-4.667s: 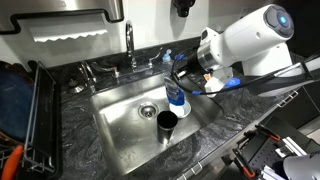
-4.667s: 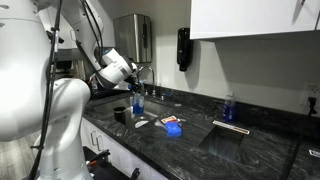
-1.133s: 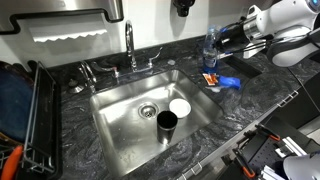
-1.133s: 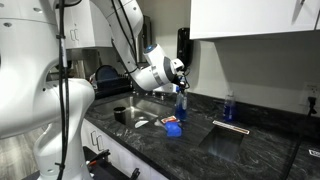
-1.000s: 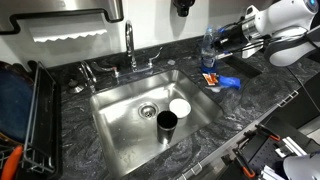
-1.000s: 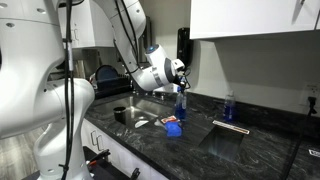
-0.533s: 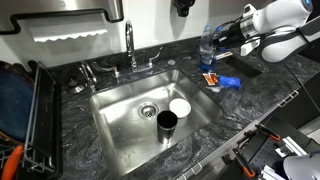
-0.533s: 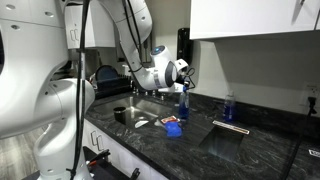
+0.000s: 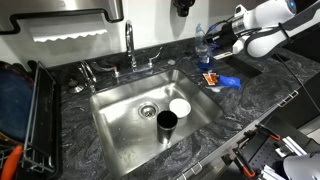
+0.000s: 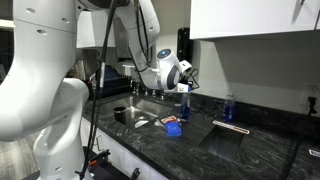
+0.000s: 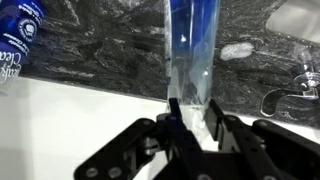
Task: Pick up the bottle from the sink and put it on the counter
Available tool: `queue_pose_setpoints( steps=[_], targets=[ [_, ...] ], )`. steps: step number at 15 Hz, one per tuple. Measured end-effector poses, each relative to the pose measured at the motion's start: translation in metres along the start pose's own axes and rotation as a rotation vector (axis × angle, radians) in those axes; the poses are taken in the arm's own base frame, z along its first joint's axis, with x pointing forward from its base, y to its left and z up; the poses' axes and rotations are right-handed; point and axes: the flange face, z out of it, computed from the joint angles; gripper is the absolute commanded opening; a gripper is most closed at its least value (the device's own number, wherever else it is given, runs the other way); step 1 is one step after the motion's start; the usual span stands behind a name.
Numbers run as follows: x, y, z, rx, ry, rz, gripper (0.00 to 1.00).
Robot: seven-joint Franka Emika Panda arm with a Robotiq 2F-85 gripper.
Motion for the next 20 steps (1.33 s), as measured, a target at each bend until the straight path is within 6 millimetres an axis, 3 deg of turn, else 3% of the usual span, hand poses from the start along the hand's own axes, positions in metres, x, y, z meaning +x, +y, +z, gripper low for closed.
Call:
queue_pose_setpoints(
  steps=[1, 3, 4, 5, 6, 9, 10, 12, 18, 20],
  targets=[
    [0.003, 0.0, 0.006, -0.001, 0.006, -0.002, 0.51],
    [0.009, -0.001, 0.019, 0.004, 0.021, -0.005, 0.62],
    [0.009, -0.003, 0.026, 0.008, 0.024, -0.007, 0.17],
    [0.006, -0.006, 0.033, 0.017, 0.015, -0.01, 0.22],
    [0.0, -0.009, 0.042, 0.027, 0.003, -0.009, 0.19],
    [-0.009, -0.014, 0.058, 0.049, -0.014, -0.002, 0.01],
    [-0.009, -0.014, 0.06, 0.051, -0.012, 0.0, 0.4],
    [-0.005, -0.012, 0.061, 0.048, -0.005, 0.0, 0.37],
    [0.024, -0.006, 0.047, 0.019, 0.049, -0.024, 0.8],
    [0.034, -0.015, 0.037, 0.022, 0.061, -0.009, 0.93]
  ],
)
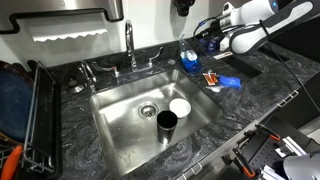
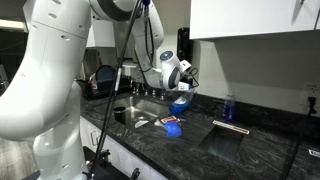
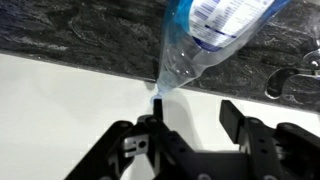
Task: Pick up the bottle from the sink and put it on the counter
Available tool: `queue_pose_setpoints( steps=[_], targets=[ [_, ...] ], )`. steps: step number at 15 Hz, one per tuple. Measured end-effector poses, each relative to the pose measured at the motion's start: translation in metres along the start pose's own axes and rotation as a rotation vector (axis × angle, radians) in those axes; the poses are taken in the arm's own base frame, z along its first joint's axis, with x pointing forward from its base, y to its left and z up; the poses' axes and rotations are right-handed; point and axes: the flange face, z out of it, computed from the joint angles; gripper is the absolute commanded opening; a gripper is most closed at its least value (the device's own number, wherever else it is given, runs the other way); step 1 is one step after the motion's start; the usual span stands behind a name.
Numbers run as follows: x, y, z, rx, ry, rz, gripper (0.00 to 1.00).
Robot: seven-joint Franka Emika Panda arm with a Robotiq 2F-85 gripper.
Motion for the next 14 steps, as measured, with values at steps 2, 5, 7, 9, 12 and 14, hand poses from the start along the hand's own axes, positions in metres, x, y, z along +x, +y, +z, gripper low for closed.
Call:
queue_pose_setpoints(
  steps=[2, 5, 7, 9, 12, 14],
  targets=[
    [0.001, -0.022, -0.007, 0.034, -0.012, 0.023, 1.0],
    [-0.006, -0.062, -0.021, 0.097, -0.045, 0.039, 1.0],
    [-0.014, -0.08, -0.032, 0.118, -0.069, 0.046, 1.0],
    [-0.02, -0.094, -0.043, 0.132, -0.091, 0.043, 1.0],
    [-0.025, -0.109, -0.054, 0.152, -0.127, 0.016, 1.0],
    [-0.025, -0.114, -0.06, 0.163, -0.155, -0.009, 1.0]
  ],
)
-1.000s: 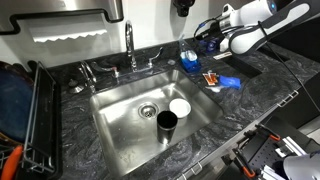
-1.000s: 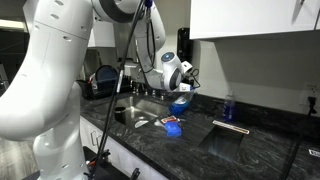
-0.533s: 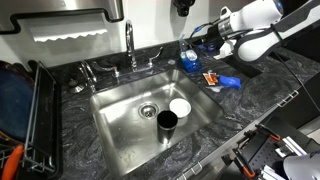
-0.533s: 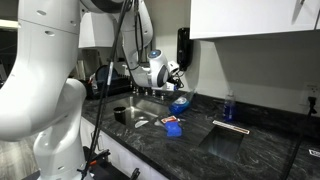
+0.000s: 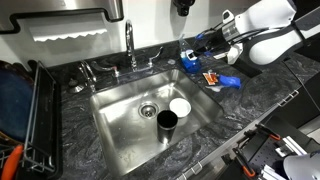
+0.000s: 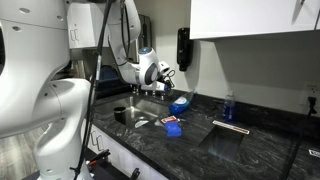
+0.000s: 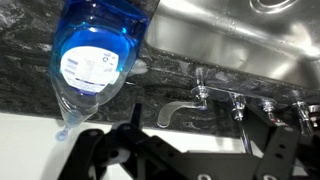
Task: Pick up the bottle from the sink and put it on the counter
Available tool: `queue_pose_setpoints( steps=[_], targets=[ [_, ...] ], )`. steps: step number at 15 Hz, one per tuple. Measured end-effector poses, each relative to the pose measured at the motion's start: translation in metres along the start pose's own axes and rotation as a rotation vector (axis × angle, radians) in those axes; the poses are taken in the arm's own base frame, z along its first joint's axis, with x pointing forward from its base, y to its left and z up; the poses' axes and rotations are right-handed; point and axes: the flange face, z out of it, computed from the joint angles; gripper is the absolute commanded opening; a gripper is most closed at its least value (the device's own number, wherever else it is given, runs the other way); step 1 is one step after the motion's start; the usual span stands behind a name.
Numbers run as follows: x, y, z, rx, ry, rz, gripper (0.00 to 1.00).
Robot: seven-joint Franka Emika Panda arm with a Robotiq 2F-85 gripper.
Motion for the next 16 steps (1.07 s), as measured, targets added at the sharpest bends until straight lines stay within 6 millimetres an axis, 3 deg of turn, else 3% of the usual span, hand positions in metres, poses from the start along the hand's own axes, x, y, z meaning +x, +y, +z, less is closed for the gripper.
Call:
queue_pose_setpoints(
  steps=[10, 16],
  targets=[
    [0.007, 0.015, -0.024, -0.041, -0.09, -0.089, 1.0],
    [0.006, 0.015, -0.023, -0.037, -0.091, -0.086, 1.0]
  ],
)
